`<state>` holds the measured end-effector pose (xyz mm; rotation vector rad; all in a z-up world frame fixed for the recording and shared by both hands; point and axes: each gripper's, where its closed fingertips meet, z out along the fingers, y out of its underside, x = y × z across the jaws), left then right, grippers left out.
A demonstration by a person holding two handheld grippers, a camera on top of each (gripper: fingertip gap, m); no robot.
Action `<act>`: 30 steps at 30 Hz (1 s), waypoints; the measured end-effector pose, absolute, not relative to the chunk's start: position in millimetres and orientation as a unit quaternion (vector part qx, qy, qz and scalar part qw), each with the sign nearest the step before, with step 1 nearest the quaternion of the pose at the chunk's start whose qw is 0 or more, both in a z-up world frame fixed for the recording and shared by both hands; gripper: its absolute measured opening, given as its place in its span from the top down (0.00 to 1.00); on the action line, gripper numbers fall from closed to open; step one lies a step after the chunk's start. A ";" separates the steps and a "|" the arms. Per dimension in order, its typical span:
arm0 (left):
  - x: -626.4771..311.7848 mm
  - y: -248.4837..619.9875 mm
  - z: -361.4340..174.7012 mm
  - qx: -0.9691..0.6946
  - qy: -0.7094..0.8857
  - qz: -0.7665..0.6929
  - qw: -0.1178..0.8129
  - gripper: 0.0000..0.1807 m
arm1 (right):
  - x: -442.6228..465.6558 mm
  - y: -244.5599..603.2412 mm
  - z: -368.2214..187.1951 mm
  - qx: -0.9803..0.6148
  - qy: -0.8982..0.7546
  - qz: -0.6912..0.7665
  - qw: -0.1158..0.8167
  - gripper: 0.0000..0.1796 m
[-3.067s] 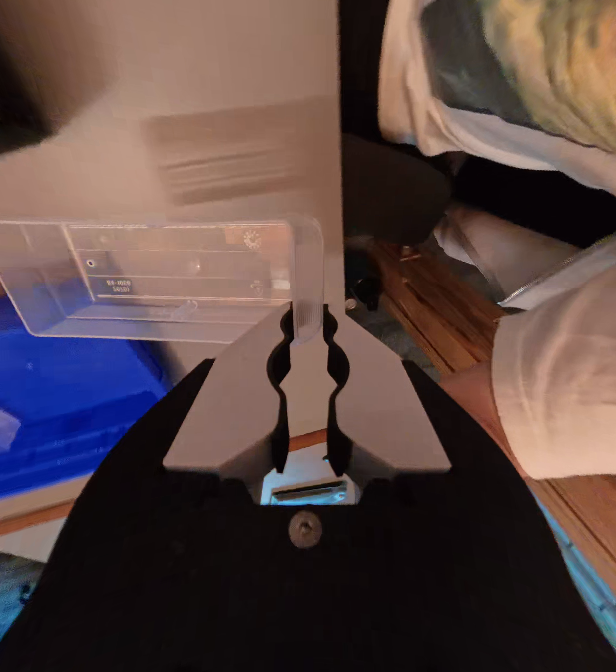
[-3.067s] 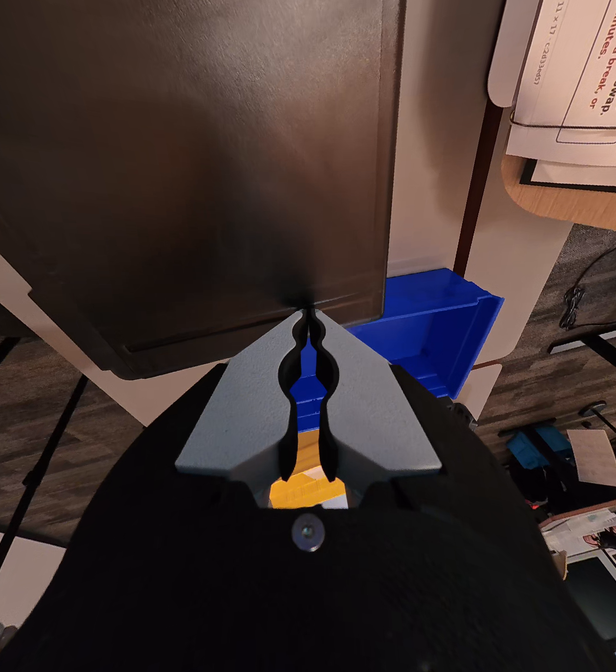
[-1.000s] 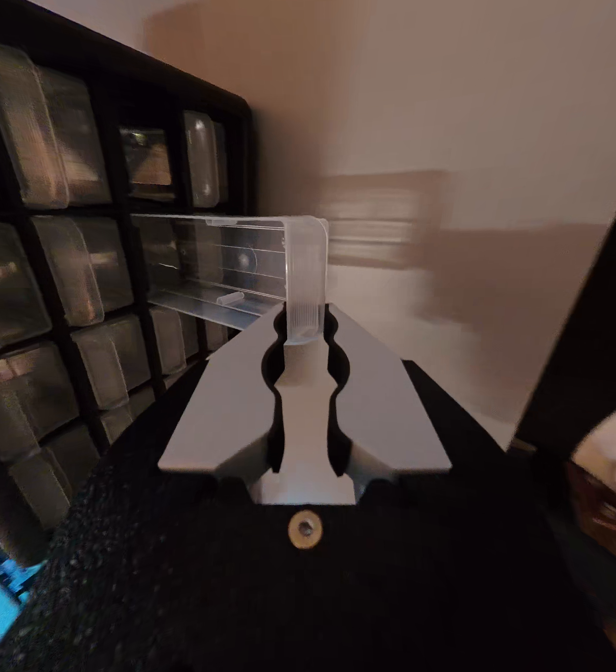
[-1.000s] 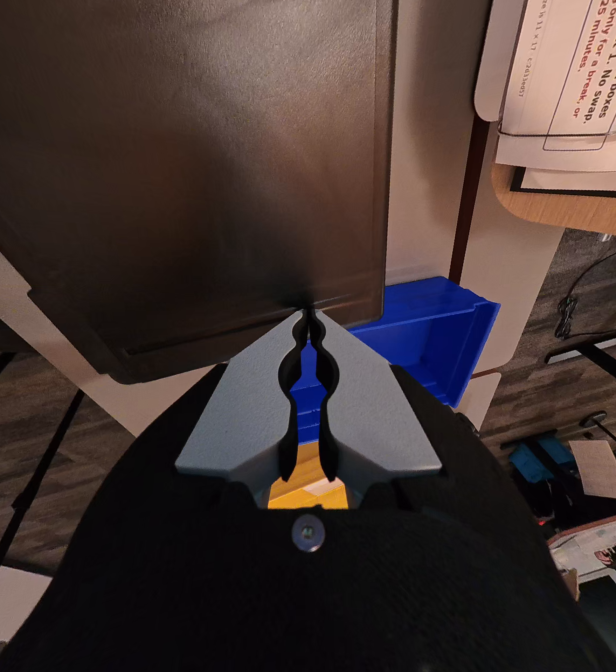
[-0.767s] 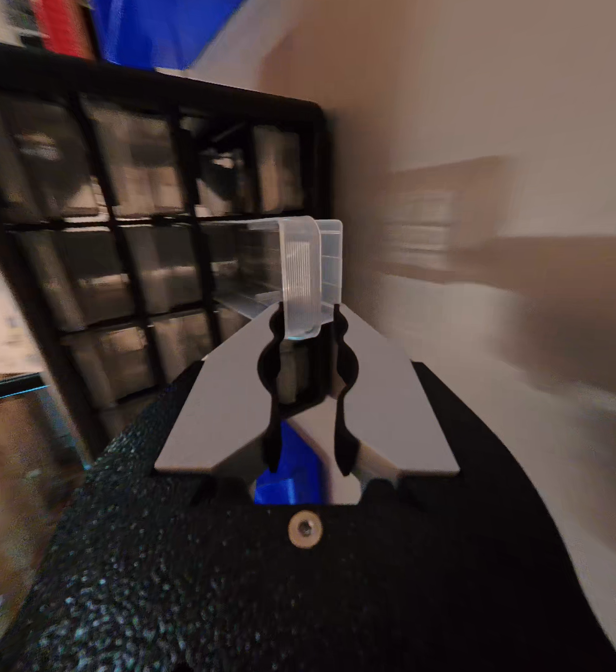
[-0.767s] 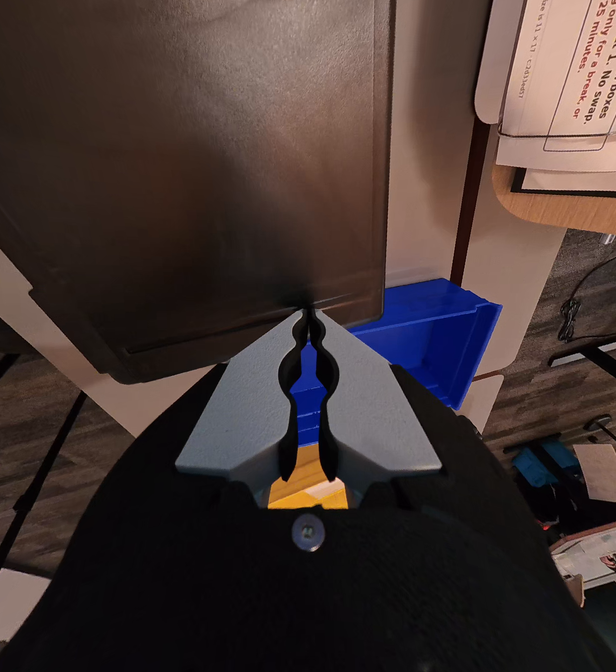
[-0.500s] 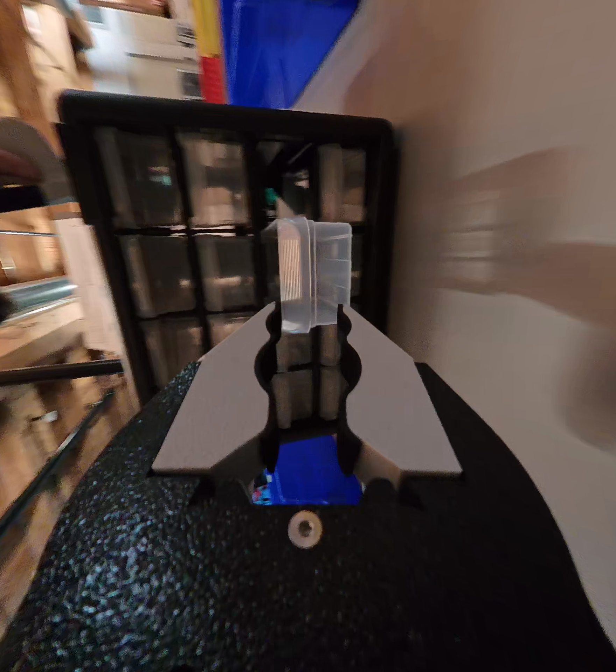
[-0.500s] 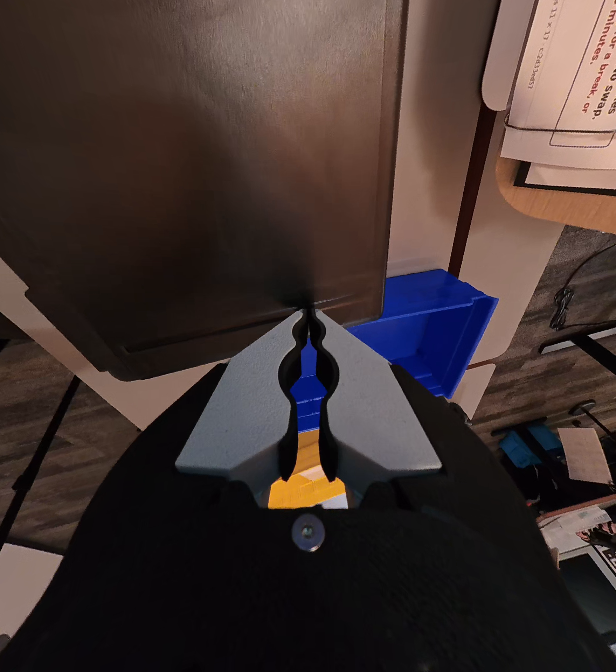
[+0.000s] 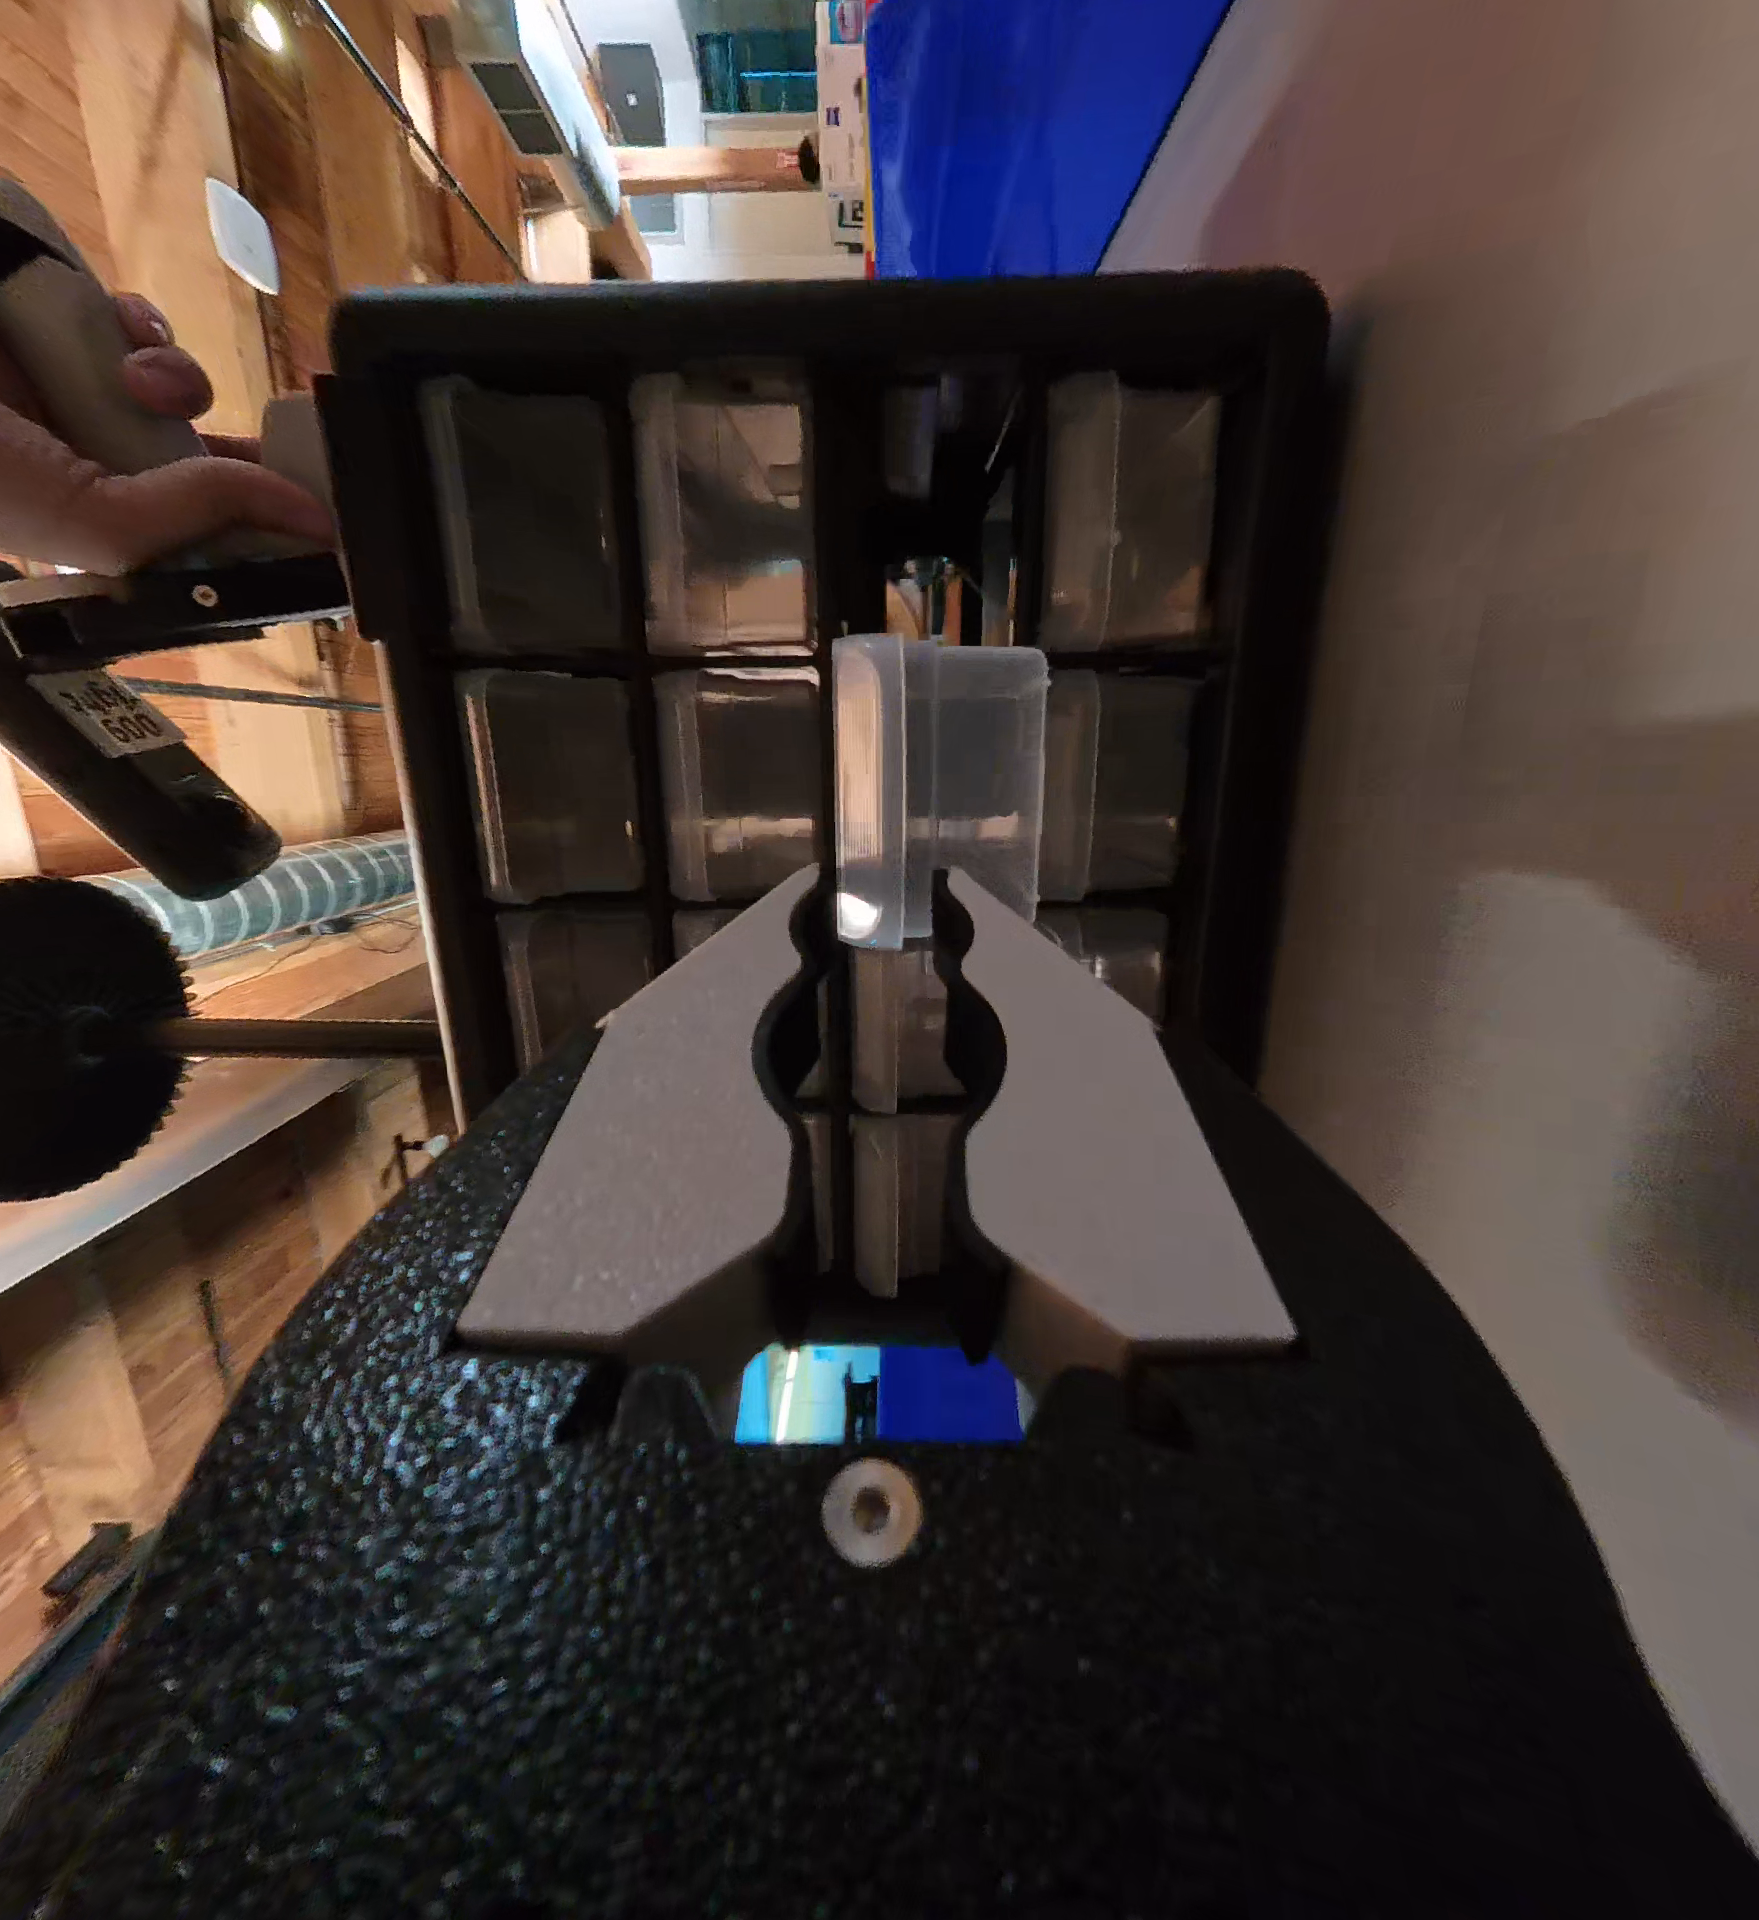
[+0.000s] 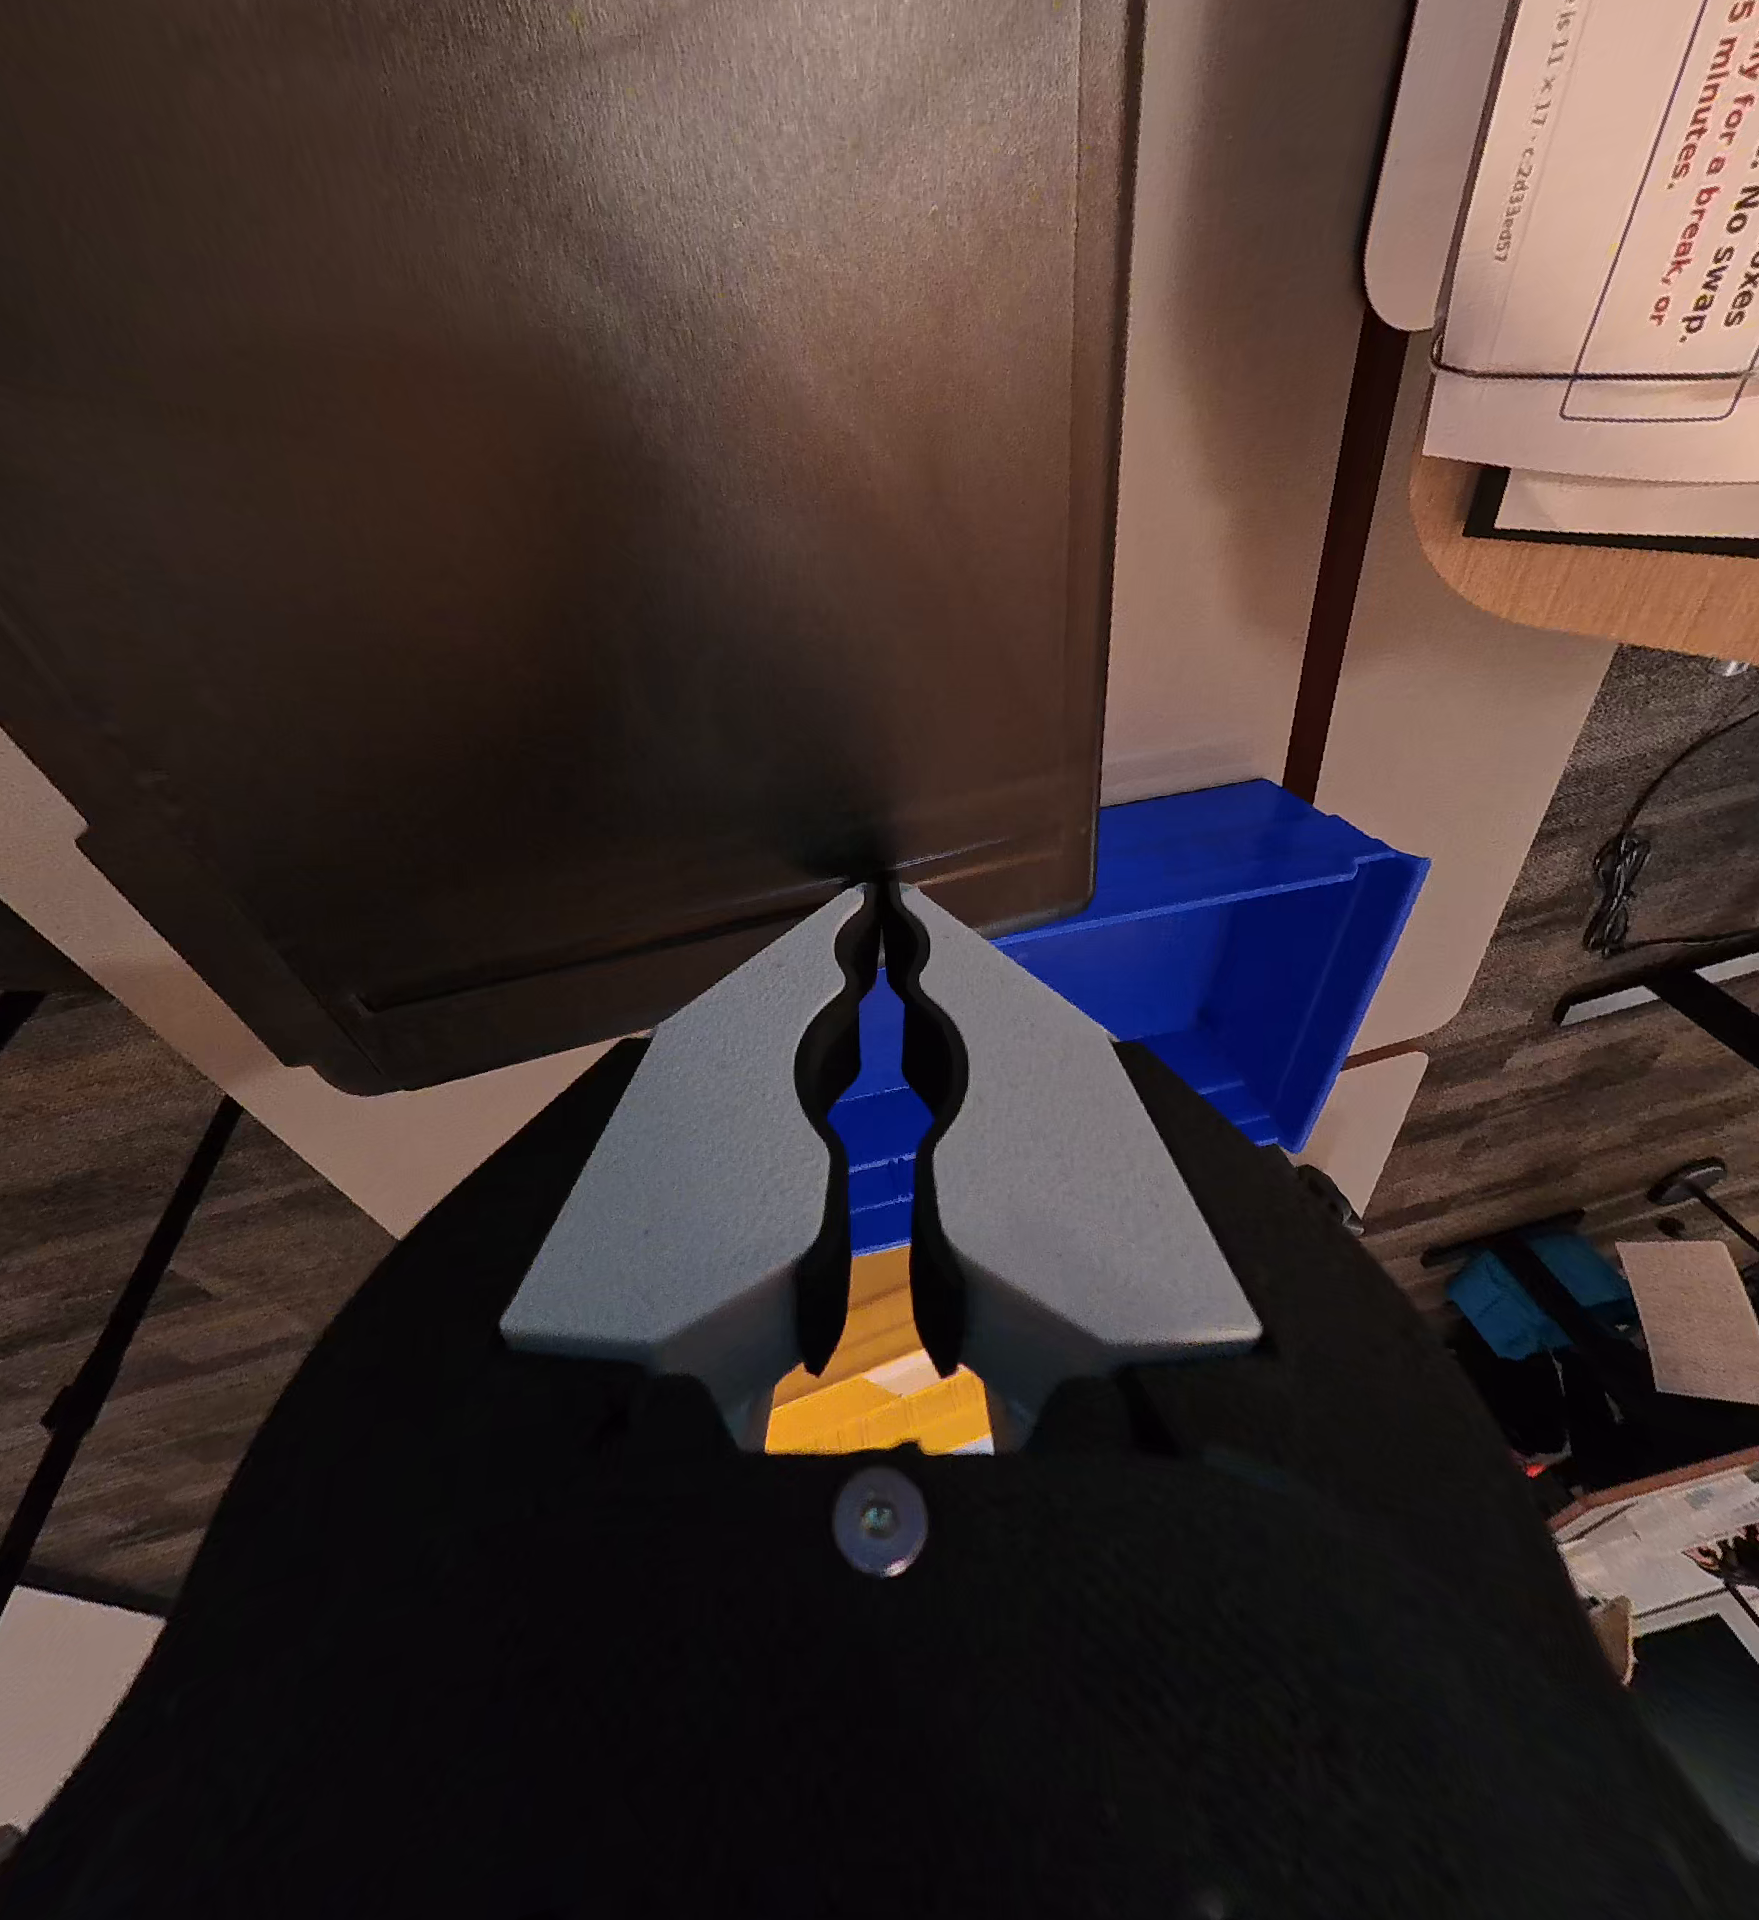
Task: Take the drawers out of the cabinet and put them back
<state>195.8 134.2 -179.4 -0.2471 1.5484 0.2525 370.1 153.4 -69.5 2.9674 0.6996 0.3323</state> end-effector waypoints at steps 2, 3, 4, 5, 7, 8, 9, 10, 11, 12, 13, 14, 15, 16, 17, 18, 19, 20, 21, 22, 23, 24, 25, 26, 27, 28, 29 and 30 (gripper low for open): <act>202.6 141.0 -180.5 -0.101 0.686 0.128 0.709 0.91 | 370.1 153.4 -69.5 0.966 0.230 0.111 0.042 1.00; 206.3 143.3 -180.7 -0.097 0.683 0.132 0.712 0.91 | 370.2 153.4 -69.6 0.966 0.230 0.111 0.043 1.00; 209.8 145.3 -180.7 -0.093 0.679 0.134 0.715 0.91 | 370.2 153.4 -69.5 0.966 0.230 0.112 0.044 1.00; 213.1 147.6 -180.5 -0.089 0.676 0.138 0.718 0.91 | 370.2 153.4 -69.5 0.966 0.230 0.112 0.044 1.00; 219.4 152.4 -180.0 -0.087 0.672 0.145 0.721 0.91 | 370.1 153.4 -69.6 0.966 0.229 0.110 0.042 1.00; 222.3 154.7 -179.7 -0.088 0.671 0.146 0.721 0.91 | 370.1 153.4 -69.6 0.967 0.229 0.109 0.041 1.00; 225.2 157.0 -179.4 -0.090 0.671 0.147 0.721 0.91 | 370.1 153.5 -69.6 0.967 0.228 0.108 0.040 1.00; 228.0 159.2 -179.2 -0.091 0.670 0.149 0.721 0.91 | 370.0 153.5 -69.6 0.967 0.228 0.108 0.039 1.00; 230.6 161.3 -179.0 -0.093 0.669 0.151 0.722 0.91 | 370.1 153.5 -69.6 0.967 0.228 0.108 0.038 1.00; 233.1 163.3 -178.8 -0.094 0.668 0.153 0.722 0.92 | 370.1 153.5 -69.5 0.967 0.228 0.108 0.038 1.00; 235.2 165.2 -178.7 -0.095 0.667 0.155 0.722 0.92 | 370.0 153.5 -69.5 0.967 0.228 0.108 0.038 1.00; 236.9 166.5 -178.8 -0.096 0.667 0.157 0.722 0.92 | 370.0 153.5 -69.5 0.967 0.229 0.109 0.038 1.00; 238.5 167.8 -178.8 -0.097 0.668 0.157 0.721 0.92 | 370.1 153.4 -69.5 0.967 0.229 0.109 0.038 1.00; 240.1 169.1 -178.7 -0.099 0.668 0.158 0.721 0.92 | 370.1 153.4 -69.6 0.967 0.229 0.109 0.038 1.00; 240.8 169.4 -178.7 -0.099 0.668 0.158 0.720 0.92 | 370.1 153.5 -69.6 0.967 0.229 0.109 0.039 1.00; 241.0 169.4 -178.6 -0.101 0.668 0.157 0.721 0.92 | 370.1 153.4 -69.5 0.967 0.229 0.109 0.040 1.00; 241.0 169.5 -178.6 -0.102 0.667 0.156 0.721 0.92 | 370.0 153.4 -69.6 0.966 0.229 0.109 0.041 1.00; 240.9 169.7 -178.6 -0.102 0.666 0.156 0.722 0.92 | 370.1 153.5 -69.6 0.966 0.229 0.110 0.042 1.00; 240.8 169.7 -178.5 -0.103 0.665 0.154 0.723 0.92 | 370.1 153.4 -69.6 0.966 0.229 0.110 0.044 1.00; 240.7 169.8 -178.6 -0.105 0.664 0.151 0.725 0.92 | 370.1 153.4 -69.6 0.966 0.229 0.111 0.045 1.00; 240.4 169.5 -178.4 -0.106 0.663 0.147 0.726 0.92 | 370.2 153.3 -69.6 0.966 0.229 0.112 0.047 1.00; 240.1 168.7 -178.7 -0.106 0.663 0.142 0.727 0.92 | 370.2 153.4 -69.7 0.966 0.230 0.112 0.049 1.00; 239.8 167.1 -179.2 -0.106 0.664 0.136 0.728 0.91 | 370.2 153.4 -69.6 0.965 0.230 0.113 0.050 1.00; 239.3 165.4 -179.6 -0.106 0.664 0.130 0.729 0.89 | 370.2 153.4 -69.6 0.965 0.230 0.114 0.051 1.00; 238.8 164.4 -180.0 -0.108 0.664 0.125 0.729 0.87 | 370.2 153.4 -69.6 0.965 0.231 0.114 0.052 1.00; 238.3 163.7 -180.4 -0.111 0.665 0.120 0.729 0.86 | 370.2 153.4 -69.7 0.965 0.230 0.113 0.052 1.00; 237.5 162.8 -180.1 -0.113 0.664 0.116 0.730 0.84 | 370.2 153.3 -69.7 0.965 0.230 0.113 0.051 1.00; 235.9 162.0 -179.1 -0.116 0.663 0.111 0.732 0.83 | 370.2 153.3 -69.6 0.965 0.230 0.113 0.051 1.00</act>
